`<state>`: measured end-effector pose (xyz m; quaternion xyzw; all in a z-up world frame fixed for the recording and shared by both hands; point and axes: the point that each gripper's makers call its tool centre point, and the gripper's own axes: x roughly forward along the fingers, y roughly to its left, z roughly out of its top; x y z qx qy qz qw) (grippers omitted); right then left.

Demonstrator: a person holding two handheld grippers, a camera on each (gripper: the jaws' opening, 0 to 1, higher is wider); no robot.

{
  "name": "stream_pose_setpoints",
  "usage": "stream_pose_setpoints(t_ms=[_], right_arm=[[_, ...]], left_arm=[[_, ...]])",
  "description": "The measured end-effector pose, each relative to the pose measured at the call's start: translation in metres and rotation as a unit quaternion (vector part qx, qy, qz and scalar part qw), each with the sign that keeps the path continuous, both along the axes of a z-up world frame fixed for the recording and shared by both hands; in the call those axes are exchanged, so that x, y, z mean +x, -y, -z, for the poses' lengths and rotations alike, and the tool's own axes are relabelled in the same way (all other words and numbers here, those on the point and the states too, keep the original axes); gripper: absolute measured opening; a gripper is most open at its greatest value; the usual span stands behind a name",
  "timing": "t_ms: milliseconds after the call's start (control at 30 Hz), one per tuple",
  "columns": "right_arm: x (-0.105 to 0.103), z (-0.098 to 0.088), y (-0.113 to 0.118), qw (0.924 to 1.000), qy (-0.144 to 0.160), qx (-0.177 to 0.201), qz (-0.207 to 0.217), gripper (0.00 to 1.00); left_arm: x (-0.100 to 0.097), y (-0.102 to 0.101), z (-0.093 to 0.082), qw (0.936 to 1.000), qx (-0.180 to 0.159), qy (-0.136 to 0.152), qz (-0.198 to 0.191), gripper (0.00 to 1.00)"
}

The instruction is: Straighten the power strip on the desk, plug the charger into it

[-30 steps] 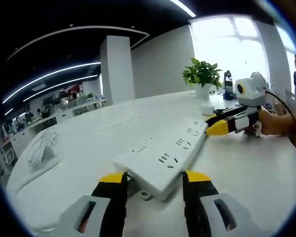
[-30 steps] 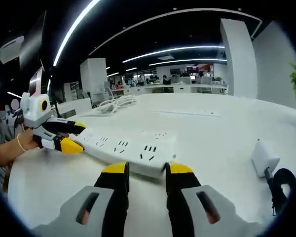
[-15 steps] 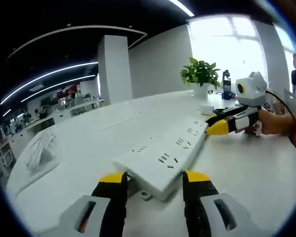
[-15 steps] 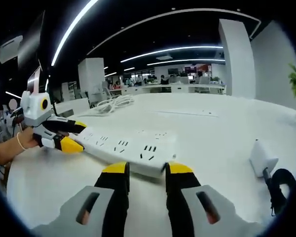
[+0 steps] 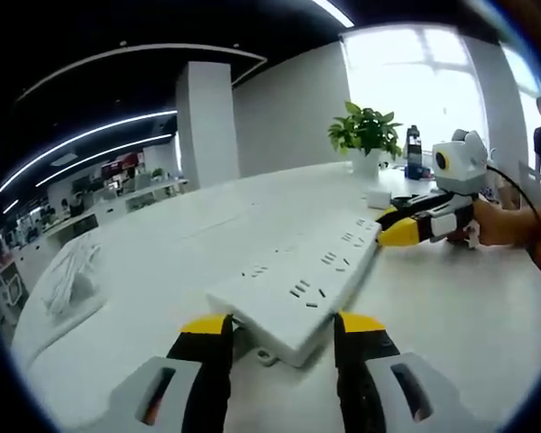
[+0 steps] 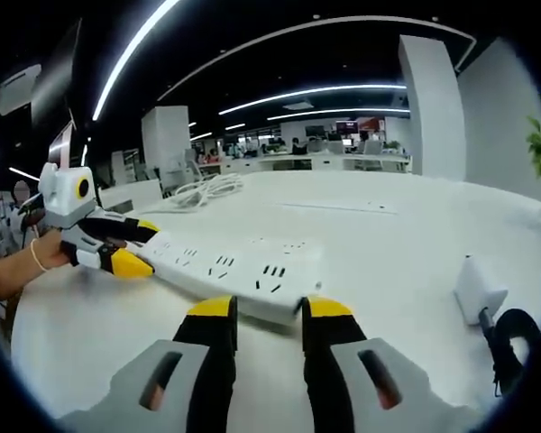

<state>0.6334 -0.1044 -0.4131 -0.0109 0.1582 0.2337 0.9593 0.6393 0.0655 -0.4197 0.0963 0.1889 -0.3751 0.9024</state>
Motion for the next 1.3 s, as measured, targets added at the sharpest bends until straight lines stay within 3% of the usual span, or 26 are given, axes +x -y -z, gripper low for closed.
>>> stream_pose_setpoints(t_ms=[700, 1300], right_arm=[[-0.0005, 0.0013, 0.0026, 0.9996, -0.004, -0.025, -0.012, 0.23], [-0.0011, 0.0011, 0.0044, 0.9997, -0.009, -0.022, -0.007, 0.21]], left_arm=[[0.0008, 0.0010, 0.0008, 0.9998, 0.016, -0.006, 0.007, 0.44], [0.0046, 0.0012, 0.0009, 0.9994, 0.029, -0.005, 0.017, 0.45]])
